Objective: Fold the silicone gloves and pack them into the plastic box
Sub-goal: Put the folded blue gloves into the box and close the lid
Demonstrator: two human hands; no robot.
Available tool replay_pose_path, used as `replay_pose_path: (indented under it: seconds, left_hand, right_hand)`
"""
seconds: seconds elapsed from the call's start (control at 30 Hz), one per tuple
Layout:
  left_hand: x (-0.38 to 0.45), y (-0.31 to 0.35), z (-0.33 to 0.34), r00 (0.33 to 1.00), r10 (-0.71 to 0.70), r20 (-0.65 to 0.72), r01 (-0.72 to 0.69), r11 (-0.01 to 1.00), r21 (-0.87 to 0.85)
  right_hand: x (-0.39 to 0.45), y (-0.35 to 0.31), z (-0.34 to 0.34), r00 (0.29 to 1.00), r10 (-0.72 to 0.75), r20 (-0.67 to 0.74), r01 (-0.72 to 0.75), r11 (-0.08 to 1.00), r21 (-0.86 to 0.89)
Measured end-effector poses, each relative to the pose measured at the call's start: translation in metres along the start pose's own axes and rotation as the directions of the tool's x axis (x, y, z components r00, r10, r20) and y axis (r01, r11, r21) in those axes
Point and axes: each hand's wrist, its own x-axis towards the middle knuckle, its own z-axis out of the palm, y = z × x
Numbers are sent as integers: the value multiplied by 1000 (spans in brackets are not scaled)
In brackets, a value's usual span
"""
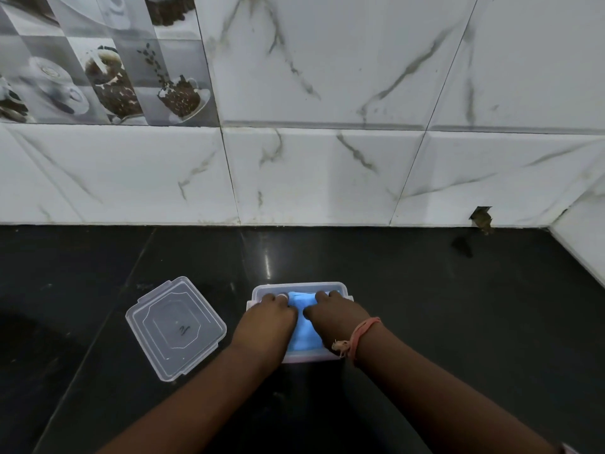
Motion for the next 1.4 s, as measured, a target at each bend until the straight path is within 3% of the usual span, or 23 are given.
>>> replay_pose_path:
  seconds: [0.1,0.37,0.47,0.53,0.6,0.63,0.7,0.77,0.9,1.17,1.23,1.33,1.4]
  left_hand:
    - [4,0,2,996,-25,85,26,1000,-14]
    - [20,-1,8,994,-1,106,7,998,-60]
    - [17,-6,5,993,-19,119,37,988,-152]
    - [7,-11,-2,996,-89,-1,84,947,-311]
    - [-7,-24,-6,948,-239,-207,104,853,-511]
    - [-15,-32,-4,889,-353,-291,113,787,-607]
    - [-28,-52,7,774,-537,-335,175,690,-703]
    - [-36,-70,25,764,-602,-232,314,661,-681]
    - [-49,-86,59,839,-544,-22,459,728,-509]
    - [-56,-84,63,850,-512,-123,409,790,-457]
    - [-55,-86,39,786,-553,-276,386,789,-478]
    - [-55,-85,-11,589,-620,-518,302,763,-571]
    - [-53,-80,-45,477,-696,-537,193,679,-708]
  right_hand:
    - [0,4,2,997,9,74,-12,999,41]
    - [13,-7,7,997,75,17,-76,995,69]
    - [6,-12,1,997,73,30,-74,996,53]
    - [0,-13,-6,999,48,-4,-48,998,43]
    - [-3,-13,-13,996,44,-81,-39,997,68]
    - [-4,-13,-16,991,53,-120,-41,994,102]
    - [-3,-15,-20,982,67,-177,-33,981,189]
    - [-1,-18,-23,974,91,-206,-26,954,299]
    - [6,-30,-25,928,175,-328,1,880,474]
    - [5,-31,-24,885,225,-409,71,801,594]
    - [2,-27,-25,863,244,-443,100,776,622]
    - [2,-22,-32,809,296,-508,166,713,681]
    - [3,-20,-38,773,355,-525,200,651,733]
